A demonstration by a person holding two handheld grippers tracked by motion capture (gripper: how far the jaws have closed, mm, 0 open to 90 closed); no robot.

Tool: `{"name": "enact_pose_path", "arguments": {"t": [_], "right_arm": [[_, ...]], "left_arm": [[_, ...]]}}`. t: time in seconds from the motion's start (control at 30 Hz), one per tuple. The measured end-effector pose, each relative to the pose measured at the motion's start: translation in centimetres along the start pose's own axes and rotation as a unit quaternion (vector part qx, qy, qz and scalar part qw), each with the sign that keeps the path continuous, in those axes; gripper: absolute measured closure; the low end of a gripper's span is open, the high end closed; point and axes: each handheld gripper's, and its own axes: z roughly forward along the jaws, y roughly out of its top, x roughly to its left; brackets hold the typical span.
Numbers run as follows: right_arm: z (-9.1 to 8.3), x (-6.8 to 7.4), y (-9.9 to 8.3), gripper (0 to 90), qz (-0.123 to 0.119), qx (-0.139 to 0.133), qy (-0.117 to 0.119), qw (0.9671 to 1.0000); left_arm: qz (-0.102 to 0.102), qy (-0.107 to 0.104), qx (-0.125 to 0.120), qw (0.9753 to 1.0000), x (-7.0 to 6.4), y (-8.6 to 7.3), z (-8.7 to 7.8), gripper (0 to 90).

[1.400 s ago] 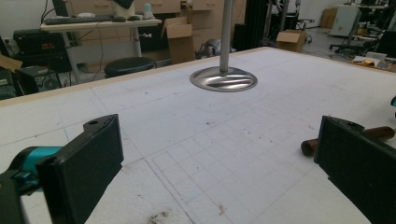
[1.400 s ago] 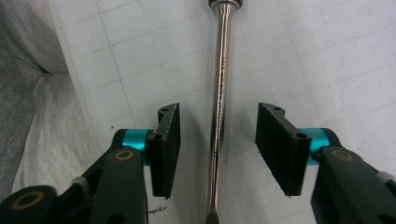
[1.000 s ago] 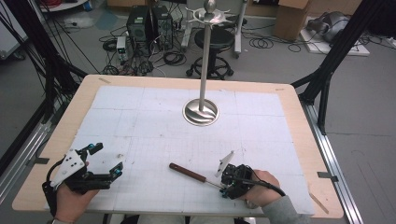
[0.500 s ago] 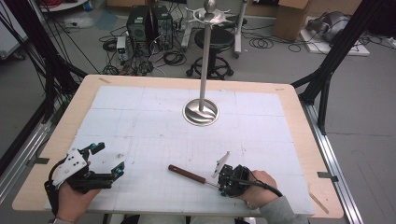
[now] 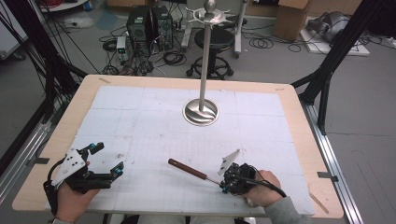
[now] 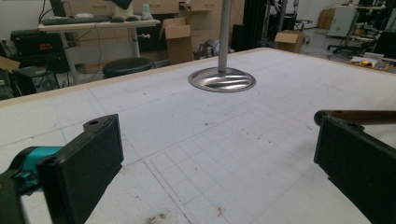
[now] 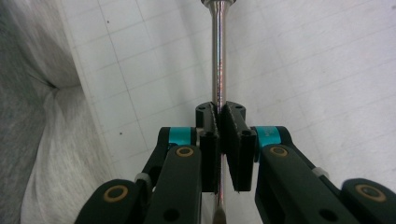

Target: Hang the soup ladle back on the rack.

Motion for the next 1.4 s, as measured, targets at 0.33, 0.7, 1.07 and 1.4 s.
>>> {"name": "enact_pose_path", "arguments": {"t": [0.33, 0.7, 1.07, 1.4], "right_arm": [[-2.0, -0.9, -1.2, 84.9, -0.006, -0.068, -0.005, 0.9977], [-4.5, -2.6, -3.1, 84.8, 0.013, -0.166, -0.002, 0.9860], [-6.1, -3.8, -5.1, 84.9, 0.041, -0.233, -0.018, 0.9715], [-7.3, -4.9, -6.1, 84.9, 0.062, -0.286, -0.036, 0.9555]], "left_arm": [[0.000, -0.003, 0.001, 1.0000, -0.1, 0.0, 0.2, 1.8], [-0.001, -0.007, 0.001, 1.0000, 0.0, 0.0, 0.6, 1.8], [0.001, -0.012, 0.000, 0.9999, -0.2, 0.1, 0.8, 1.8], [-0.001, -0.012, 0.003, 0.9999, -0.2, 0.0, 0.8, 1.8]]}}
